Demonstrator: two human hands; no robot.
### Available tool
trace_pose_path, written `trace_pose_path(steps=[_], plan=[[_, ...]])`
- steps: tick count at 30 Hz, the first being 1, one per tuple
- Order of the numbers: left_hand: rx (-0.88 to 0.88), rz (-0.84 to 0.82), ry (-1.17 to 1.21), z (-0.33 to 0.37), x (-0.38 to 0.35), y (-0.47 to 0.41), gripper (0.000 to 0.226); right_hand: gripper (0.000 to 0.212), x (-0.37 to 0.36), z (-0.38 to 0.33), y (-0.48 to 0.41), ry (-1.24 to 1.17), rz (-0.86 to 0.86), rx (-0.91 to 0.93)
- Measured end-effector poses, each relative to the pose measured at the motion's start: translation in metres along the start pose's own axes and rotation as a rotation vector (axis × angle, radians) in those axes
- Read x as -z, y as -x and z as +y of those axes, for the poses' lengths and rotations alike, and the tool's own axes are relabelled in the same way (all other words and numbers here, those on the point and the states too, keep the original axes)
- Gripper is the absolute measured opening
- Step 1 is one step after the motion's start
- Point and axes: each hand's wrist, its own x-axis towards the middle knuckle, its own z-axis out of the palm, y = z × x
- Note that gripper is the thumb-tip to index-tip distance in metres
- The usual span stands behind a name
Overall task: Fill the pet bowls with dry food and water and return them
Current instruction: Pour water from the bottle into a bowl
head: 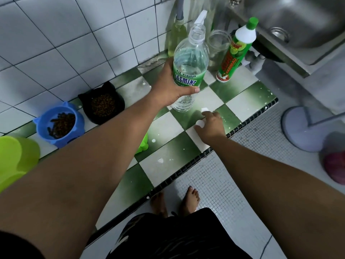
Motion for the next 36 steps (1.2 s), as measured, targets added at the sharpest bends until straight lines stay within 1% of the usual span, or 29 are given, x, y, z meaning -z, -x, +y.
trace_pose_path(steps=[1, 3, 6, 9, 13, 18, 22, 24, 27, 29, 32, 34, 36], plan=[[-0.011, 0.008, -0.003, 0.002, -0.002, 0.000, 0.108, 0.062, 0.004, -0.004, -0.001, -0.014, 0.019, 0.008], [-0.022, 0.034, -0.010, 0.007, -0.005, 0.000, 0.109, 0.071, 0.014, -0.017, -0.004, -0.074, 0.061, 0.020], [-0.025, 0.093, -0.021, 0.010, -0.006, 0.008, 0.102, 0.081, 0.025, -0.038, -0.007, -0.174, 0.129, 0.045], [-0.014, 0.141, 0.001, 0.012, 0.000, 0.022, 0.095, 0.088, 0.029, -0.055, -0.001, -0.220, 0.182, 0.081], [-0.017, 0.172, 0.023, 0.018, 0.010, 0.042, 0.093, 0.090, 0.021, -0.071, 0.015, -0.282, 0.197, 0.142], [-0.011, 0.277, 0.093, 0.019, 0.022, 0.069, 0.091, 0.104, 0.005, -0.081, 0.035, -0.394, 0.186, 0.167], [0.010, 0.369, 0.162, 0.018, 0.030, 0.089, 0.087, 0.112, -0.002, -0.089, 0.045, -0.441, 0.190, 0.223], [0.016, 0.416, 0.173, 0.016, 0.035, 0.098, 0.088, 0.111, -0.008, -0.096, 0.049, -0.443, 0.172, 0.255], [0.027, 0.475, 0.194, 0.012, 0.044, 0.113, 0.084, 0.107, -0.017, -0.106, 0.054, -0.448, 0.148, 0.305], [0.029, 0.491, 0.205, 0.009, 0.054, 0.123, 0.088, 0.104, -0.028, -0.109, 0.052, -0.451, 0.143, 0.325], [0.045, 0.521, 0.260, 0.001, 0.079, 0.137, 0.095, 0.098, -0.034, -0.127, 0.067, -0.372, 0.139, 0.371], [0.056, 0.545, 0.324, -0.006, 0.094, 0.150, 0.089, 0.093, -0.033, -0.145, 0.083, -0.294, 0.137, 0.405], [0.048, 0.585, 0.372, -0.014, 0.110, 0.165, 0.071, 0.090, -0.037, -0.161, 0.095, -0.197, 0.160, 0.441]])
